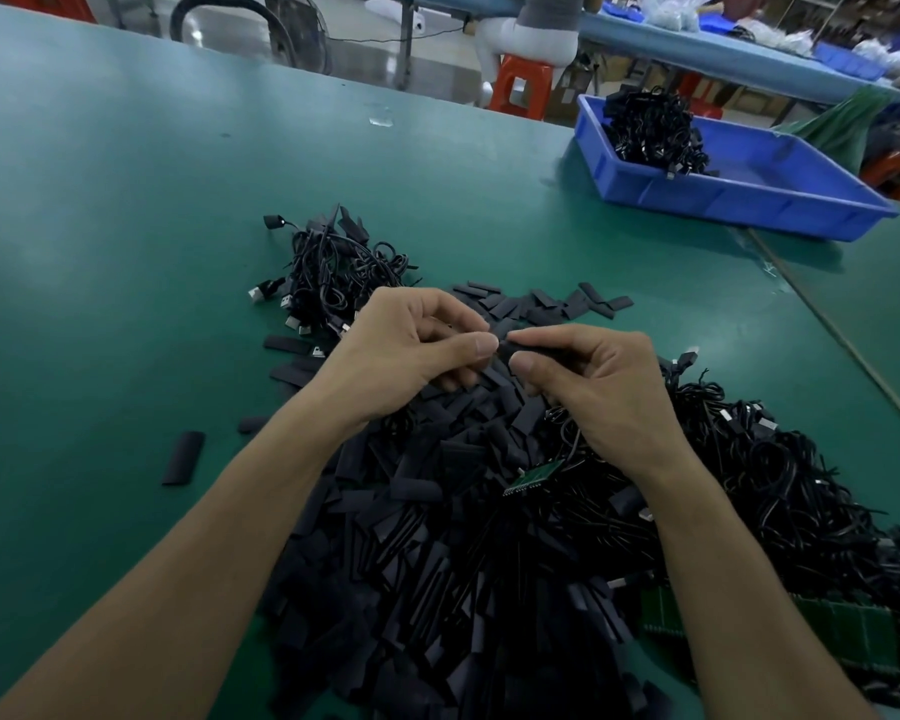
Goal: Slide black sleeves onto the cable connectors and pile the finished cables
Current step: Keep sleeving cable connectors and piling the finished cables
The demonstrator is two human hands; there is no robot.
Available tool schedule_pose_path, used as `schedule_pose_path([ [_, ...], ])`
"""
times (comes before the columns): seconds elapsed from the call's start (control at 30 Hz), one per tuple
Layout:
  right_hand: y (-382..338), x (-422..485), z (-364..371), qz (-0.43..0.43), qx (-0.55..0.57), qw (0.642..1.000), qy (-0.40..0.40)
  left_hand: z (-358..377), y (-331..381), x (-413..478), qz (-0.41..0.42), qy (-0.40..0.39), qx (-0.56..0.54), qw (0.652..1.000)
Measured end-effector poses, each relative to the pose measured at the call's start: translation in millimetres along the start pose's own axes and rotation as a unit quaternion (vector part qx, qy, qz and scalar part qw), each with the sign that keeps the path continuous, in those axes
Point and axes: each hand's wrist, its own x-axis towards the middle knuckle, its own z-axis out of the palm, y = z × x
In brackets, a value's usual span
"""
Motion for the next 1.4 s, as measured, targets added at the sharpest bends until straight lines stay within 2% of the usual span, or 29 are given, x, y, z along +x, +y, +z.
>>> schedule_pose_path([
  [0.17,5.9,-1.7,-0.6,-0.001,-0.007,1.0,0.029,-5.4,-0.5,1.4,-0.025,0.008,0.057,0.998],
  [0.33,5.1,-1.7,-1.2,-0.004,-0.003,1.0,0.009,-3.4,0.5,0.1,-0.01,-0.009,0.105,0.994],
  [0.47,5.0,-0.4,1.7,-0.016,-0.011,1.0,-0.006,-1.9,2.7,-0.7,-0.008,-0.013,0.093,0.996],
  [0.63,7.6,-3.7,4.6,-0.031,-0.007,0.999,0.023,-1.0,3.2,-1.3,-0.031,-0.025,0.049,0.998],
  [0.87,10.6,-5.8,8.5,-0.03,0.001,0.999,0.041,1.2,3.4,-2.0,-0.041,-0.029,0.094,0.994],
  [1.03,7.6,-5.3,9.8,-0.028,0.0,0.999,0.017,0.4,4.3,-2.9,-0.033,-0.038,0.108,0.993],
  [1.23,9.0,-4.4,9.4,-0.022,-0.019,0.999,0.034,1.0,1.4,-1.7,-0.026,-0.044,0.126,0.991],
  [1.4,8.1,-3.9,8.8,-0.003,0.005,1.0,0.017,2.3,0.6,-1.4,-0.022,-0.065,0.131,0.989],
])
